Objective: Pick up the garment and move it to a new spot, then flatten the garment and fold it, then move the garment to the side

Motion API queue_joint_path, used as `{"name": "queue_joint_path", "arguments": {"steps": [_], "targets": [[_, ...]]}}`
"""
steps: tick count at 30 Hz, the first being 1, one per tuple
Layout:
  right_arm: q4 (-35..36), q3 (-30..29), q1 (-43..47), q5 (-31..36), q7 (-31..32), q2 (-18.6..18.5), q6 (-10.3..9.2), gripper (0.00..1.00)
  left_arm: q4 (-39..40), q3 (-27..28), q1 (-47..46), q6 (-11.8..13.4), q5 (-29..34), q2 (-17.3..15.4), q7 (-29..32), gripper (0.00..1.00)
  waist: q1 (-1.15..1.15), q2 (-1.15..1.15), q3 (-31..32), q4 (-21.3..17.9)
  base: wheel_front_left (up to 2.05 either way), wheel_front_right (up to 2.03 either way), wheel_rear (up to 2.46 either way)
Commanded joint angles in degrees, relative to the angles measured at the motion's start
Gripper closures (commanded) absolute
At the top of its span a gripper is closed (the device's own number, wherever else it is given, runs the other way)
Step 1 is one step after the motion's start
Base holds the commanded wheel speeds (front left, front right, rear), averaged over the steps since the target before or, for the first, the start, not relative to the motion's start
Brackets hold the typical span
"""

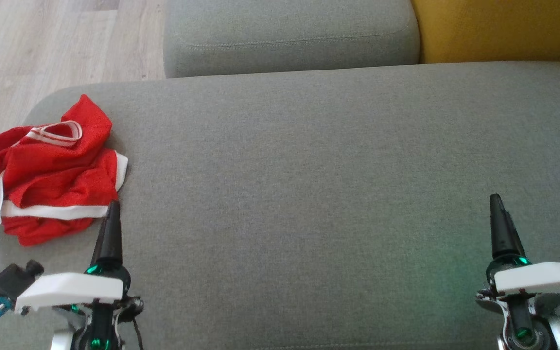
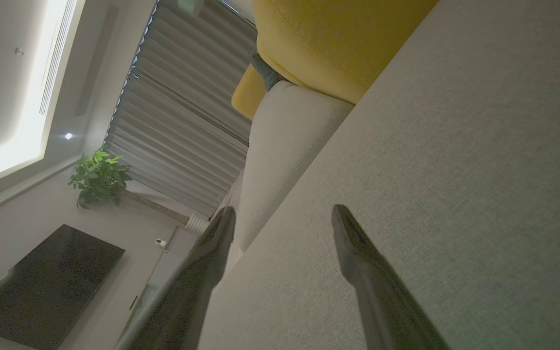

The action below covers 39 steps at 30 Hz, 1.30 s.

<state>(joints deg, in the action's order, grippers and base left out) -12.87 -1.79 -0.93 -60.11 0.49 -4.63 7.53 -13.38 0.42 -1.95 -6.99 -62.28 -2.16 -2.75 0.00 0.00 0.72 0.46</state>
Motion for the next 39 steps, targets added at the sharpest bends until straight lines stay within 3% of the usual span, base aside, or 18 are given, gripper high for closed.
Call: {"name": "queue_joint_path", "arguments": {"steps": [1,39], "targets": [[2.4,0.8,-3.3,1.4,-0.3,-1.5,-0.02,0.00,2.3,0.4,-3.8,-0.2,1.3,-1.2,-0.5,0.00,0.00,0.00,0.0,0.0,0.00,0.00,0.00],[6.7,4.1,-2.8,31.1,-1.4,-2.0,-0.03,0.00,5.3,-2.8,-3.9,-0.2,35.0,-1.5,-6.7,0.00,0.00,0.00,-0.2,0.7,0.00,0.00,0.00]]}}
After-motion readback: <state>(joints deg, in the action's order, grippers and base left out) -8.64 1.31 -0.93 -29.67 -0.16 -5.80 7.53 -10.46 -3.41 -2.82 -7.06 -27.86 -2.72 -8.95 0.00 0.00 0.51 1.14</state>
